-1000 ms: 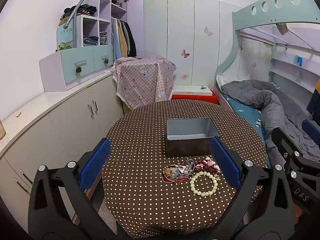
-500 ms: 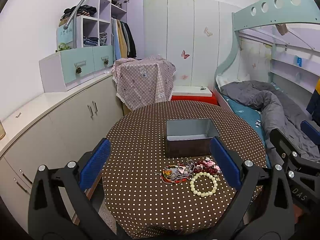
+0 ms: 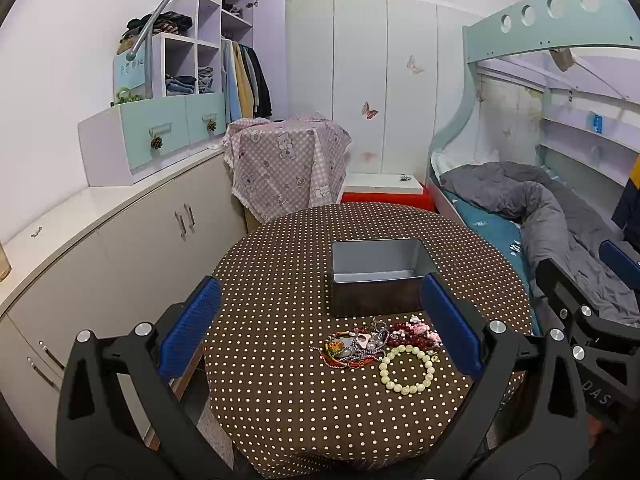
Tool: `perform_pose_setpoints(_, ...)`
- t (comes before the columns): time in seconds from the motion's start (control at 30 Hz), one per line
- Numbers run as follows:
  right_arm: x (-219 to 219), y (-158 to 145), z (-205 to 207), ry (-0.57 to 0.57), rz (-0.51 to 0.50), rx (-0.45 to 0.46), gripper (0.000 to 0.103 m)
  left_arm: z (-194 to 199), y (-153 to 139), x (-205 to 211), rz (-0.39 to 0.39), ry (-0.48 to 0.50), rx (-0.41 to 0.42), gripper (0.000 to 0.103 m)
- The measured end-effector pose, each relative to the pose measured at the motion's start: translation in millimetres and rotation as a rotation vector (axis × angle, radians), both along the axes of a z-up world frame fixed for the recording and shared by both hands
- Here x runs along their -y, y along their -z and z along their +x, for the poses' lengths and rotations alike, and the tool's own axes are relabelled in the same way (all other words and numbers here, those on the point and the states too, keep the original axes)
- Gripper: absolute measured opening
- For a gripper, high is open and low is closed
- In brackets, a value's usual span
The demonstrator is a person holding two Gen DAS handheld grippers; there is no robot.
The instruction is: Organize jewelry
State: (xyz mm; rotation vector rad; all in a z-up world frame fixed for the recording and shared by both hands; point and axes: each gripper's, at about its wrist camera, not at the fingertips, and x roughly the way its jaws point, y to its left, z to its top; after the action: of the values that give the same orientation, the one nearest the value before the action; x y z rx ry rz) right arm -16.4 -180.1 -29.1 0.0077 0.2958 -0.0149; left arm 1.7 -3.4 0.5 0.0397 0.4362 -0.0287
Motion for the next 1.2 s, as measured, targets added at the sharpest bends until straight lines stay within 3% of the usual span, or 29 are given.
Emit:
perform_pose_setpoints(0.6,0,-1,0,0.004,-0.005,-0.012,0.096,2,1,0,-0.006,0.011,-0.016,0.097)
perform_pose_setpoints(0.93,1,10,11,0.013,-0.005,-0.083,0.096,13,14,-4,-0.018,0.011,-0.086,0.097)
perform_pose_setpoints(1.2,-1,31,27,0.022,-0.012,-0.187,0.096,28,35,-11,-0.032,0.008,-0.191,0.097)
